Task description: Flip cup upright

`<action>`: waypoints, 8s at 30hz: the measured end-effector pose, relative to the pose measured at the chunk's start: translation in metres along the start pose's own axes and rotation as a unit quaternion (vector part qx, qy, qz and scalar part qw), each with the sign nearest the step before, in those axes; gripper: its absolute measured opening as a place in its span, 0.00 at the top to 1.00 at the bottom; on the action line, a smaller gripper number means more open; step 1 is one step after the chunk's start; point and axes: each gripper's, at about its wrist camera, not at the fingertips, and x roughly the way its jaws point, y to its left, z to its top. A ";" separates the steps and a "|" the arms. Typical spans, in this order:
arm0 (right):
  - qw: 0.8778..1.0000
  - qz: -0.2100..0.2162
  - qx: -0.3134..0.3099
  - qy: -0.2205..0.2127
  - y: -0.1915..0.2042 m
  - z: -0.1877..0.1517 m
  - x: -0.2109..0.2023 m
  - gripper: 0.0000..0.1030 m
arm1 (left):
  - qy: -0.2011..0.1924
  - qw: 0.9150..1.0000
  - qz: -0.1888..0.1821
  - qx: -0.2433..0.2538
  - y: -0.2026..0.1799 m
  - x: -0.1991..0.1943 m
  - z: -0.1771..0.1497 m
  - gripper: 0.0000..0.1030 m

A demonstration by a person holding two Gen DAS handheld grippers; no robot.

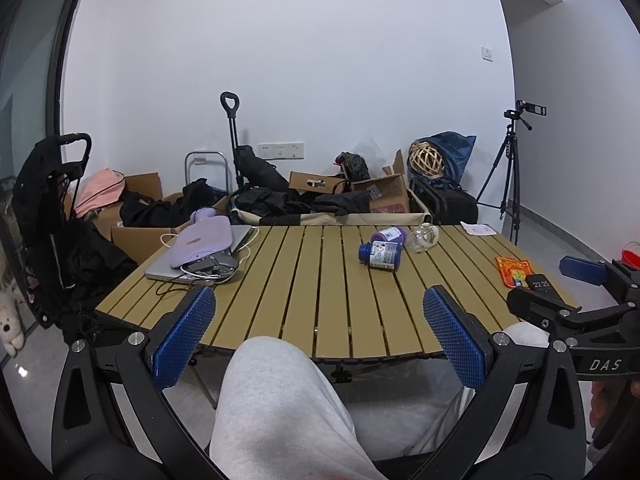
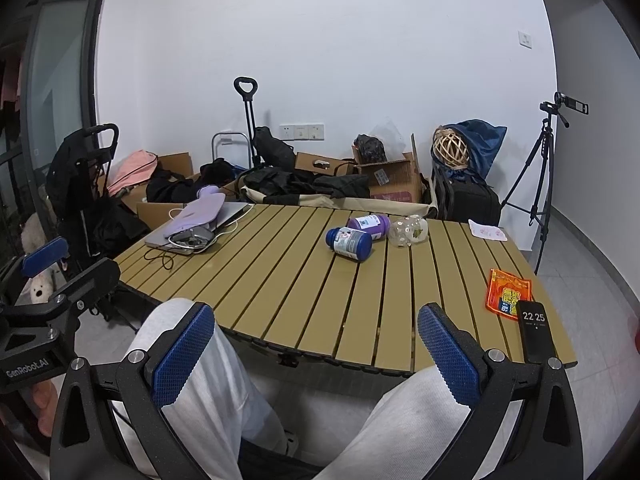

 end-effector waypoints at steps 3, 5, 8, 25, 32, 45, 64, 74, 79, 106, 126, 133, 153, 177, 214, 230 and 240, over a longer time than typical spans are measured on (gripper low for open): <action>1.000 0.001 -0.002 0.000 0.001 0.000 0.000 0.00 | 0.002 1.000 0.003 0.005 -0.002 0.001 -0.001 0.00; 1.000 0.001 -0.003 -0.002 0.002 0.001 0.000 0.00 | -0.001 1.000 0.008 0.011 -0.003 0.002 -0.002 0.00; 1.000 0.002 -0.003 -0.003 0.002 0.000 0.000 0.00 | 0.001 1.000 0.010 0.011 -0.004 0.003 -0.002 0.00; 1.000 0.005 0.002 -0.005 0.001 -0.001 -0.001 0.00 | -0.005 1.000 0.008 0.014 -0.005 0.001 0.000 0.00; 1.000 0.008 0.000 -0.009 0.001 -0.001 -0.002 0.00 | -0.005 1.000 0.006 0.020 -0.007 0.001 -0.001 0.00; 1.000 0.012 0.028 -0.003 -0.007 0.002 0.004 0.00 | 0.003 1.000 0.008 0.020 -0.009 0.007 -0.001 0.00; 0.998 0.037 0.028 0.039 -0.060 0.047 0.103 0.00 | 0.053 0.997 -0.054 0.023 -0.007 0.122 0.032 0.00; 0.995 0.083 0.021 0.056 -0.091 0.086 0.201 0.00 | 0.115 0.993 -0.035 -0.001 -0.007 0.232 0.058 0.00; 0.990 0.091 -0.007 0.106 -0.093 0.105 0.267 0.00 | 0.194 0.979 -0.055 -0.030 -0.009 0.302 0.063 0.00; 0.957 0.176 0.049 0.224 -0.096 0.053 0.455 0.50 | 0.327 0.922 -0.126 -0.165 -0.020 0.481 0.006 0.00; 0.951 0.217 0.063 0.211 -0.110 0.058 0.435 0.40 | 0.356 0.897 -0.108 -0.239 -0.001 0.521 -0.002 0.05; 0.953 0.207 0.062 0.210 -0.108 0.059 0.438 0.39 | 0.375 0.876 -0.122 -0.278 0.012 0.535 -0.004 0.24; 0.944 0.237 0.074 0.217 -0.080 0.140 0.479 0.31 | 0.304 0.927 -0.126 -0.180 0.022 0.512 0.024 0.41; 0.894 0.329 0.057 0.298 -0.027 0.152 0.533 0.35 | 0.150 0.971 -0.158 -0.099 0.015 0.474 0.056 0.39; 0.954 0.225 -0.003 0.199 -0.064 0.117 0.483 0.34 | 0.154 0.874 -0.183 0.424 -0.036 0.465 0.004 0.00; 0.958 0.198 0.103 0.180 -0.155 0.089 0.453 0.33 | 0.268 0.772 -0.285 0.502 -0.092 0.567 0.031 0.30; 0.955 0.211 0.128 0.163 -0.160 0.086 0.445 0.33 | 0.314 0.798 -0.268 0.439 -0.073 0.563 0.039 0.42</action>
